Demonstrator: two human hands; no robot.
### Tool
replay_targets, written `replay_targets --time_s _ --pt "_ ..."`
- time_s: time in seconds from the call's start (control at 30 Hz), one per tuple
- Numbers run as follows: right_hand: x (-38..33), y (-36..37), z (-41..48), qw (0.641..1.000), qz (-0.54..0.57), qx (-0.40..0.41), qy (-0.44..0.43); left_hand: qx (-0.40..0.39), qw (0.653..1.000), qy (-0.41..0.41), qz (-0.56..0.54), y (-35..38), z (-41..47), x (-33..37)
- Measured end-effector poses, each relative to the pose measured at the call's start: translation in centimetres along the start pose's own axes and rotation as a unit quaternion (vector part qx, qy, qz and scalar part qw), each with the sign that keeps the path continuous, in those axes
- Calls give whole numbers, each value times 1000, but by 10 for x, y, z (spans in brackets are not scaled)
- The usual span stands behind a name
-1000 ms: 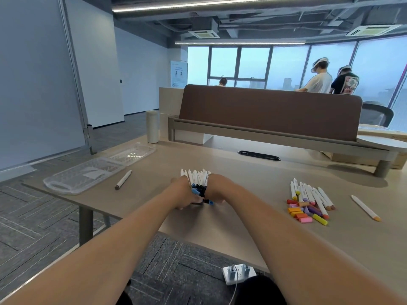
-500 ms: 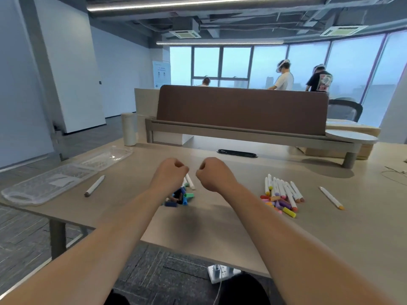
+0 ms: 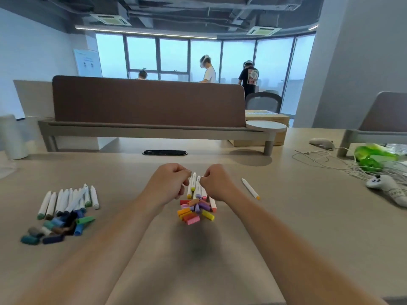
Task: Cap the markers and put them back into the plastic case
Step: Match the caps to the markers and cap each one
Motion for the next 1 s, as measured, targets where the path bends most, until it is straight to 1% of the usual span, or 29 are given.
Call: replay_targets --time_s 0.1,0.2,0.3,0.37,0.5,0.63,0.73,0.83,0.87,1.0 --pt "34 -18 11 997 -64 18 38 -27 999 10 28 20 15 4" --pt "69 -36 24 991 -92 52 81 -49 997 23 50 35 29 7" --pt "91 -45 36 984 -135 64 100 -59 996 25 63 48 44 8" --pt "100 -47 41 979 -164 55 104 -60 996 26 67 54 53 8" --pt "109 -41 47 973 -202 9 114 -57 996 23 67 61 63 5" --pt "111 -35 45 972 -207 -10 111 -63 994 19 87 61 61 1" --pt "106 -35 37 968 -215 -44 118 -57 993 23 105 56 55 -3" --pt "91 -31 30 968 -211 -80 111 -56 986 38 153 48 46 -8" --pt "88 -29 29 971 -194 -87 111 -60 981 47 178 45 43 -9" --pt "70 -25 23 987 -45 -106 111 -73 965 71 243 36 34 -10"
Point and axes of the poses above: each hand's wrist, its own z-axis towards the middle knuckle, its own y-axis out of the palm, x = y × z, the point moved 3 cm from there along z, towards the middle knuckle, and after that the axes turned 2 degrees about z, right-handed, at the moved point
